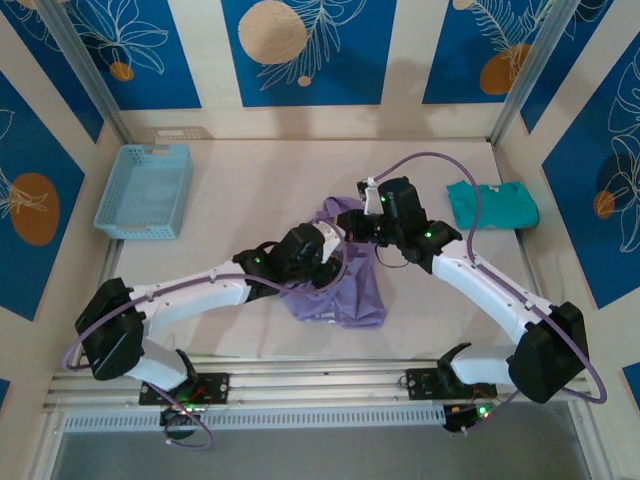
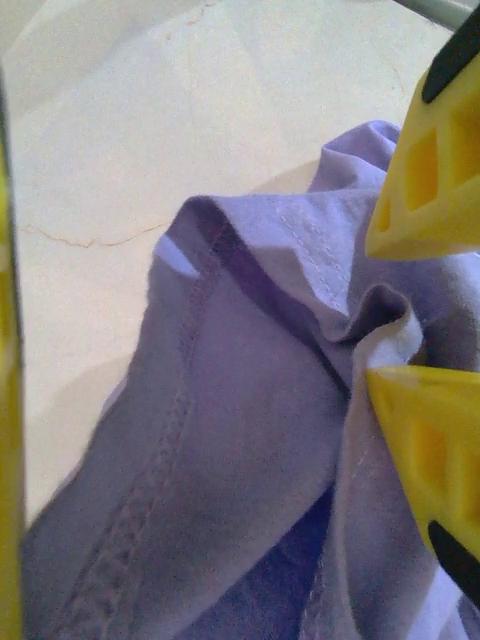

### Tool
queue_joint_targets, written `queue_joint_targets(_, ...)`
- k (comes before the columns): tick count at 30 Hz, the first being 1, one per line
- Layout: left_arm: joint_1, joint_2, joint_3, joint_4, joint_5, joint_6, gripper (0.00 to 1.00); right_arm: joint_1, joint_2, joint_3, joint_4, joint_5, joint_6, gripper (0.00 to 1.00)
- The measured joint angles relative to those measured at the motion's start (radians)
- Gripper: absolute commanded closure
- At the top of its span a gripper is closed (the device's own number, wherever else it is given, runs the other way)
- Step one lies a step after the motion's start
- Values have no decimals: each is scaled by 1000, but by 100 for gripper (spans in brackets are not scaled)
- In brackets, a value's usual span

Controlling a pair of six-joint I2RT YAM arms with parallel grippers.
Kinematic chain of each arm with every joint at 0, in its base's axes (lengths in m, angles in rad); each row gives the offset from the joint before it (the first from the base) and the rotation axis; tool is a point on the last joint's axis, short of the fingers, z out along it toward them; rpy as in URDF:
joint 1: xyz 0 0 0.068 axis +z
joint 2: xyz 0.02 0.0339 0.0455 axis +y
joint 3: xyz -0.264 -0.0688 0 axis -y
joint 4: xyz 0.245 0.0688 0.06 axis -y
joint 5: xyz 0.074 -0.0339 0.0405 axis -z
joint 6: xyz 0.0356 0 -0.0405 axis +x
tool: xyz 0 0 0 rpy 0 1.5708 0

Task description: Fold the inside-out t-shirt

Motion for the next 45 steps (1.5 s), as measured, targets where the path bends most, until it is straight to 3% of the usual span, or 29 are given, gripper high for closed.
queue_joint_targets(8,0,1,0,-1,4,12,100,-8,0,-2,0,0,0,100)
queue_joint_targets(24,116,-212,-117,72,271,-104,100,-27,-6,-2,1,-3,-4,100)
queue_joint_targets(30,174,-334,-203,76,312,-150,100,-33,0,-2,0,-4,-19,100)
queue_joint_targets(36,177,-307,-227,76,328,-156,100,-33,57,-1,1,-11,-19,100)
queue_joint_targets(45,178,-217,-227,102,333,-189,80,-33,86,-1,9,-16,-19,100)
